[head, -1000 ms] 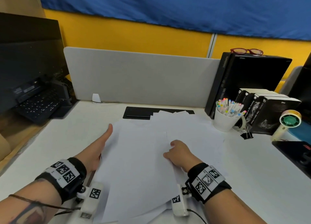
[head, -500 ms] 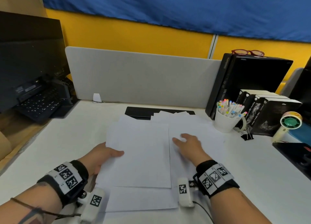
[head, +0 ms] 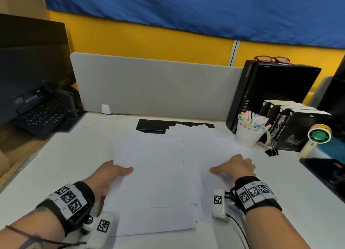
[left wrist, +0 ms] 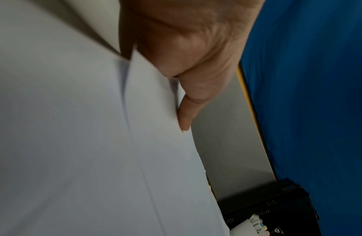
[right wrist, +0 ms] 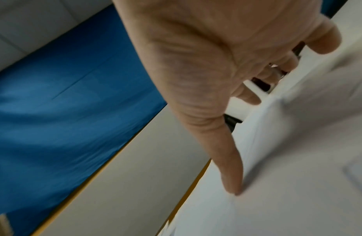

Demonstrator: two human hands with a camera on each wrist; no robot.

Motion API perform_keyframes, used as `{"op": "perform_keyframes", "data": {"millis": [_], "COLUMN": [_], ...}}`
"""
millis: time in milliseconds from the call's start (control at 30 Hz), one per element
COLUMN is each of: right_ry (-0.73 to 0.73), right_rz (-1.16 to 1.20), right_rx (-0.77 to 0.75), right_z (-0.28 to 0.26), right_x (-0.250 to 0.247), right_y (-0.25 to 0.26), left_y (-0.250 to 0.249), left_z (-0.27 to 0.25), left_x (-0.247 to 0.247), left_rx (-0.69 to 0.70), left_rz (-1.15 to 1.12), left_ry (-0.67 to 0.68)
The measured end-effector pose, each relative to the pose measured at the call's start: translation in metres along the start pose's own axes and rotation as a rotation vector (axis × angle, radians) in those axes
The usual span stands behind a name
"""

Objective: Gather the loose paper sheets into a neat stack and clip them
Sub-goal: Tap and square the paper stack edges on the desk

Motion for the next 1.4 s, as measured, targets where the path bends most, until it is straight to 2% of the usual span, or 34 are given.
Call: {"op": "perform_keyframes", "data": {"millis": [67, 167, 233, 333, 467, 533, 600, 667, 767, 867, 1000, 1267, 1400], "right_ry": [-0.012, -0.016, -0.067, -0.171, -0.023, -0.067, -0.155, -0.166, -0.047, 0.070, 0.256, 0.234, 0.192], "right_rz": [0.166, 0.539, 0.737, 0.894, 0.858, 0.771, 0.752, 0.770, 0.803, 0.976, 1.072, 0.979, 0.941], "right_rx": [0.037, -0.015, -0.075, -0.148, -0.194, -0.248, -0.376, -0.505, -0.632, -0.703, -0.734, -0.811, -0.755], "right_z": [0.009, 0.017, 0.017, 0.013, 0.010, 0.002, -0.009, -0.021, -0.035, -0.040, -0.048, -0.052, -0.048], "right_x": [-0.006, -0.006, -0.009, -0.016, 0.002, -0.004, -0.022, -0.034, -0.035, -0.040, -0.044, -0.043, -0.041], "right_y": [-0.012, -0.010, -0.002, 0.005, 0.012, 0.014, 0.021, 0.031, 0.047, 0.049, 0.050, 0.052, 0.050], "left_y": [0.000, 0.000, 0.000, 0.000, -0.002, -0.002, -0.002, -0.002, -0.002, -0.001, -0.001, -0.003, -0.003], "left_z": [0.001, 0.001, 0.000, 0.000, -0.002, -0.002, -0.002, -0.003, -0.003, -0.003, -0.003, -0.005, -0.005], "left_x": [0.000, 0.000, 0.001, 0.002, 0.002, 0.003, 0.003, 0.003, 0.003, 0.003, 0.003, 0.004, 0.005], "left_rx": [0.002, -0.002, -0.007, -0.001, 0.012, 0.015, 0.016, 0.007, 0.001, 0.003, 0.000, 0.012, 0.020], "left_rz": [-0.001, 0.005, -0.001, -0.007, -0.010, -0.011, -0.007, -0.007, -0.018, -0.022, -0.018, -0.018, -0.022], "left_ry": [-0.003, -0.007, 0.000, 0.007, 0.005, 0.007, 0.007, 0.003, 0.003, 0.001, 0.005, 0.005, 0.007]}}
Point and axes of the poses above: each hand's wrist, its own z-axis towards the middle knuckle, its own x-axis out of the palm, y = z × x, the point moved 9 cm from there along z, towards the middle knuckle, and after that the axes turned 7 degrees about -z, right-handed, at the moved point
